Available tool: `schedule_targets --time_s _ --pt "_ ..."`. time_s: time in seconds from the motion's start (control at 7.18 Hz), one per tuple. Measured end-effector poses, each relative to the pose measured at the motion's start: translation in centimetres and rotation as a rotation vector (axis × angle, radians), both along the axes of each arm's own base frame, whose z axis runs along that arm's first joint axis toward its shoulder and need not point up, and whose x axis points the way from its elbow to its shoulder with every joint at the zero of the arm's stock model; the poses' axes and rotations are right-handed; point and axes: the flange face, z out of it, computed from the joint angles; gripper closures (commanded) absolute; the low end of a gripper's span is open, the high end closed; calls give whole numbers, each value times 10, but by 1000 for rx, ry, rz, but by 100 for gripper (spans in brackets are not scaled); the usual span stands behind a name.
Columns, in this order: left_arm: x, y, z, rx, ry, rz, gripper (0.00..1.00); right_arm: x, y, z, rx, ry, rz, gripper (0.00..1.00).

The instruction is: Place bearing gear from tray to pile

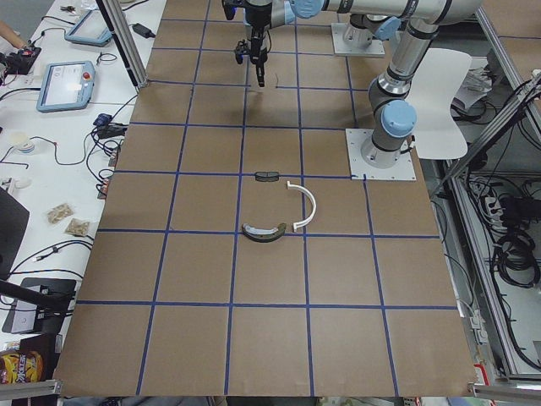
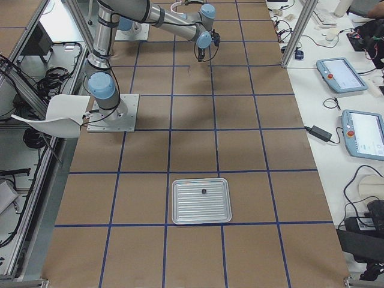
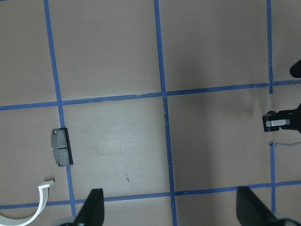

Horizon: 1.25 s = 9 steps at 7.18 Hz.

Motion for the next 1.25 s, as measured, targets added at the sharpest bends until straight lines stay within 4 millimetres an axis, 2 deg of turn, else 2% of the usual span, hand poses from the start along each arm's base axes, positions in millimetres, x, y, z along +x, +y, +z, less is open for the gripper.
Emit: schedule_targets --time_s 0.14,0.42,0.56,0.7,0.84,0.98,1.25 --pt "0 0 0 1 0 0 0 -1 1 -1 -6 4 0 0" --pt "0 1 -1 1 0 0 0 -10 -6 14 -56 48 6 0" --pt "0 2 -1 1 0 0 0 -26 -15 32 -77 67 -5 0" --pt "0 2 -1 1 0 0 0 -63 -31 54 -75 82 -30 0" --pt "0 2 -1 0 0 -1 0 -123 -51 81 -61 92 -62 0" --pt "-1 2 0 0 0 -1 0 -195 -64 109 -46 96 -73 0" --pt "-2 2 -5 10 0 4 0 -349 -70 151 -28 115 -7 0"
